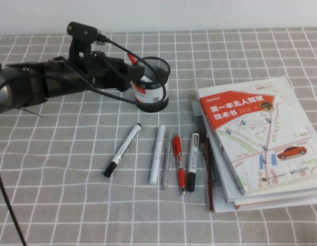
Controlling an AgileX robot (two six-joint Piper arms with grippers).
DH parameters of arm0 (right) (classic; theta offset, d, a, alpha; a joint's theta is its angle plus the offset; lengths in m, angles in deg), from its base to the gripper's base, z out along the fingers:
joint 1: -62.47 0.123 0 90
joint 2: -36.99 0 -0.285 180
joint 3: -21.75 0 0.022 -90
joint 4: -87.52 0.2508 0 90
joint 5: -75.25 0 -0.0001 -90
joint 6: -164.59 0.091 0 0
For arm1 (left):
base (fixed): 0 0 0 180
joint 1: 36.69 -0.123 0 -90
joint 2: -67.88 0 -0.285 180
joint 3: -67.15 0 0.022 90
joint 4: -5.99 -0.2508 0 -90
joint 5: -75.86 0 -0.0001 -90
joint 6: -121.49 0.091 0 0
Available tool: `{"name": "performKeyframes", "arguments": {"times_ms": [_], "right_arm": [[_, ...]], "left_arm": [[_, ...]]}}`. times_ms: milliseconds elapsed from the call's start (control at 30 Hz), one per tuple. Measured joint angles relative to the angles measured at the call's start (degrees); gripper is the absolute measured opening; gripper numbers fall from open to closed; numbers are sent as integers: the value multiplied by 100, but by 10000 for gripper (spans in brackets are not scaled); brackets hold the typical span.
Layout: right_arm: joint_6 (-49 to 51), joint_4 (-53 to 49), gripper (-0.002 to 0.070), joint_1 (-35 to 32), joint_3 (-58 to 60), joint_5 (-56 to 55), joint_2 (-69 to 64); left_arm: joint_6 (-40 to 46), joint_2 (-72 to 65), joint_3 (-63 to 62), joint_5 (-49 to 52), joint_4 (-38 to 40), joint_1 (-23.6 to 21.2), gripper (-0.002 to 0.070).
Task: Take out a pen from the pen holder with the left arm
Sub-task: 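Take a marker out of the pen holder and lay it on the table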
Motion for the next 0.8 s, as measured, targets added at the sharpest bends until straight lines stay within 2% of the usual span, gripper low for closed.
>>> {"name": "performKeyframes", "arguments": {"times_ms": [100,267,333,533,567,800], "right_arm": [[0,0,-13,0,0,0,0],[0,0,-13,0,0,0,0],[0,0,-13,0,0,0,0],[0,0,-13,0,0,0,0],[0,0,-13,0,0,0,0],[0,0,-13,0,0,0,0]], "left_arm": [[-14,-80,-37,0,0,30,452],[-18,-159,-129,-83,0,128,372],[-18,-163,-197,-138,0,168,327],[-92,-163,-342,-249,0,177,104],[-136,-163,-342,-249,0,177,88],[-234,-163,-342,-249,0,177,85]]}}
